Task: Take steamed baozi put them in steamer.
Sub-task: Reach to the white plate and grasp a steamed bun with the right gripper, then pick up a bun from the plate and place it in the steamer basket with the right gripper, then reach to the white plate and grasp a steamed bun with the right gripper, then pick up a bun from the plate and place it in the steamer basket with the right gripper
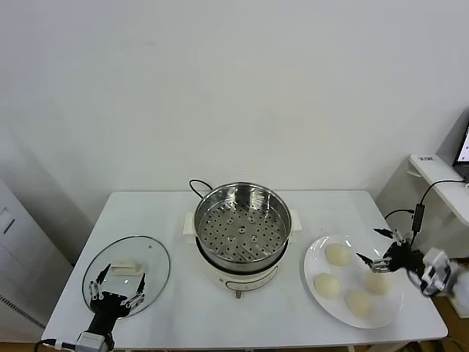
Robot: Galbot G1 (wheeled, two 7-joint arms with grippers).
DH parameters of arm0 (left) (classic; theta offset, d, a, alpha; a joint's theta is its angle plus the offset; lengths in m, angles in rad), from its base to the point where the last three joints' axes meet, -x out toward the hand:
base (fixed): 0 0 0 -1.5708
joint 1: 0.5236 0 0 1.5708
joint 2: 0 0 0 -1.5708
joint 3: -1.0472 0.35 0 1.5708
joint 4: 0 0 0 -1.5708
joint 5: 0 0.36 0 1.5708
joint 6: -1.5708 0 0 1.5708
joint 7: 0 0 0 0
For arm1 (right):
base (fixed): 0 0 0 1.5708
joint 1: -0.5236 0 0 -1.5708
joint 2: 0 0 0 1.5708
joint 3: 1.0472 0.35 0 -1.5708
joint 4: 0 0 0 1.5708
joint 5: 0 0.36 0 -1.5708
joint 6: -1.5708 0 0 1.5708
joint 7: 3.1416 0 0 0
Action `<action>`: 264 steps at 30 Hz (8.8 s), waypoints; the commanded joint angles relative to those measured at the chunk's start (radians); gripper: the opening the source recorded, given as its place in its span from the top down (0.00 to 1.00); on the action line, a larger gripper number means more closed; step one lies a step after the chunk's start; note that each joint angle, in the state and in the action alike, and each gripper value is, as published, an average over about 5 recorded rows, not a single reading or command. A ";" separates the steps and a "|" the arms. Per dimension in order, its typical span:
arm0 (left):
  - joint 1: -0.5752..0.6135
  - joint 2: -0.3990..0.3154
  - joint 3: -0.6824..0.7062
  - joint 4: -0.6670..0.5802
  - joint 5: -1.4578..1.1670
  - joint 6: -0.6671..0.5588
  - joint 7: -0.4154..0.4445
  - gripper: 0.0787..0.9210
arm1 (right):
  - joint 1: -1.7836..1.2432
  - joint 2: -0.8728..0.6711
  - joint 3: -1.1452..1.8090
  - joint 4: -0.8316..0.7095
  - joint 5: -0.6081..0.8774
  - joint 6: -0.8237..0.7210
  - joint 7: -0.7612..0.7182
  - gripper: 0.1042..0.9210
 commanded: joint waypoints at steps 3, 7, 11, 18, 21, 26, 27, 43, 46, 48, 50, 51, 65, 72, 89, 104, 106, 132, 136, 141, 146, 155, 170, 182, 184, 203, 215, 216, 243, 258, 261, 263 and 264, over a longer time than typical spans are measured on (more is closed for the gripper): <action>-0.001 -0.005 0.000 -0.004 0.001 -0.003 -0.003 0.12 | 0.753 -0.125 -0.740 -0.217 -0.203 0.031 -0.342 0.12; 0.004 -0.007 0.001 -0.019 0.003 -0.001 -0.004 0.12 | 0.855 -0.051 -0.887 -0.275 -0.234 0.013 -0.333 0.12; 0.011 -0.009 -0.002 -0.035 0.003 0.002 -0.005 0.12 | 0.888 0.020 -0.964 -0.329 -0.271 0.011 -0.309 0.12; 0.021 -0.013 -0.018 -0.055 -0.002 0.009 -0.008 0.12 | 0.861 0.099 -0.988 -0.381 -0.283 0.011 -0.283 0.12; 0.022 -0.016 -0.020 -0.058 -0.001 0.011 -0.008 0.12 | 0.843 0.129 -0.984 -0.398 -0.295 0.017 -0.261 0.12; 0.021 -0.018 -0.019 -0.062 0.001 0.016 -0.009 0.12 | 0.827 0.163 -0.982 -0.424 -0.307 0.026 -0.235 0.12; 0.020 -0.018 -0.019 -0.063 0.001 0.017 -0.010 0.12 | 0.825 0.169 -0.981 -0.430 -0.310 0.030 -0.231 0.12; 0.019 -0.012 -0.025 -0.061 -0.003 0.020 -0.011 0.12 | 0.813 0.180 -0.969 -0.457 -0.365 0.040 -0.215 0.25; 0.018 -0.012 -0.024 -0.061 -0.002 0.019 -0.011 0.12 | 0.815 0.177 -0.970 -0.452 -0.360 0.042 -0.212 0.34; 0.018 -0.012 -0.023 -0.063 -0.002 0.019 -0.011 0.12 | 0.825 0.168 -0.981 -0.440 -0.347 0.043 -0.212 0.41; 0.019 -0.012 -0.023 -0.065 -0.001 0.018 -0.011 0.12 | 0.847 0.154 -1.003 -0.426 -0.329 0.043 -0.214 0.49; 0.020 -0.012 -0.023 -0.065 -0.001 0.018 -0.011 0.12 | 0.864 0.144 -1.021 -0.417 -0.315 0.042 -0.215 0.52; 0.016 -0.011 -0.038 -0.063 -0.017 0.013 -0.011 0.12 | 1.756 0.161 -1.754 -0.343 0.199 0.144 -0.295 0.63; 0.029 -0.008 -0.047 -0.079 -0.034 0.002 -0.009 0.12 | 1.895 0.397 -1.788 -0.370 0.169 0.317 -0.296 0.63; 0.051 0.015 -0.085 -0.110 -0.083 -0.003 -0.006 0.12 | 1.495 0.617 -1.595 -0.378 -0.314 0.611 -0.212 0.63; 0.045 0.019 -0.083 -0.118 -0.083 0.005 -0.005 0.12 | 1.354 0.692 -1.475 -0.510 -0.487 0.717 -0.136 0.58; 0.046 0.020 -0.086 -0.115 -0.084 0.004 -0.006 0.12 | 1.342 0.698 -1.466 -0.523 -0.500 0.722 -0.132 0.57; 0.045 0.013 -0.088 -0.134 -0.080 0.008 -0.007 0.12 | 1.881 0.401 -1.957 -0.433 0.604 -0.067 -0.213 0.12; 0.044 0.014 -0.089 -0.139 -0.081 0.008 -0.007 0.12 | 1.917 0.332 -2.037 -0.478 0.607 -0.120 -0.265 0.12; 0.039 0.011 -0.085 -0.149 -0.080 0.010 -0.008 0.12 | 1.871 0.167 -2.081 -0.359 0.535 -0.140 -0.248 0.12; 0.041 0.009 -0.085 -0.153 -0.080 0.011 -0.009 0.12 | 1.753 0.004 -2.055 -0.173 0.447 -0.149 -0.201 0.12; 0.047 0.003 -0.085 -0.157 -0.070 0.013 -0.009 0.12 | 1.507 -0.093 -1.943 -0.049 0.287 -0.139 -0.142 0.12; 0.059 -0.001 -0.090 -0.162 -0.063 0.013 -0.009 0.12 | 1.225 -0.035 -1.761 -0.097 0.186 -0.141 -0.051 0.12; 0.062 0.003 -0.096 -0.165 -0.063 0.014 -0.008 0.12 | 1.184 -0.012 -1.729 -0.146 0.182 -0.148 -0.043 0.12; 0.063 0.003 -0.097 -0.165 -0.063 0.014 -0.008 0.12 | 1.177 -0.010 -1.723 -0.149 0.183 -0.148 -0.042 0.12; 0.064 0.001 -0.104 -0.176 -0.063 0.013 -0.008 0.12 | 1.470 -0.038 -1.877 -0.127 0.363 -0.138 -0.070 0.70; 0.054 0.002 -0.103 -0.182 -0.070 0.017 -0.009 0.12 | 2.132 0.114 -2.221 -0.156 0.746 -0.079 -0.239 0.74; 0.054 0.002 -0.103 -0.182 -0.070 0.017 -0.009 0.12 | 2.154 0.134 -2.224 -0.148 0.773 -0.084 -0.253 0.74; 0.034 -0.011 -0.093 -0.179 -0.078 0.019 -0.010 0.12 | 1.603 0.624 -1.963 -0.205 0.769 -0.402 0.208 0.70; 0.027 -0.010 -0.088 -0.176 -0.076 0.020 -0.010 0.12 | 1.552 0.666 -1.929 -0.295 0.760 -0.404 0.297 0.63; 0.027 -0.011 -0.087 -0.175 -0.075 0.020 -0.010 0.12 | 1.555 0.657 -1.928 -0.286 0.762 -0.410 0.300 0.57; 0.027 -0.011 -0.086 -0.176 -0.074 0.021 -0.010 0.12 | 1.570 0.638 -1.928 -0.269 0.764 -0.416 0.295 0.50; 0.026 -0.010 -0.086 -0.176 -0.074 0.021 -0.010 0.12 | 1.580 0.627 -1.929 -0.261 0.765 -0.418 0.290 0.47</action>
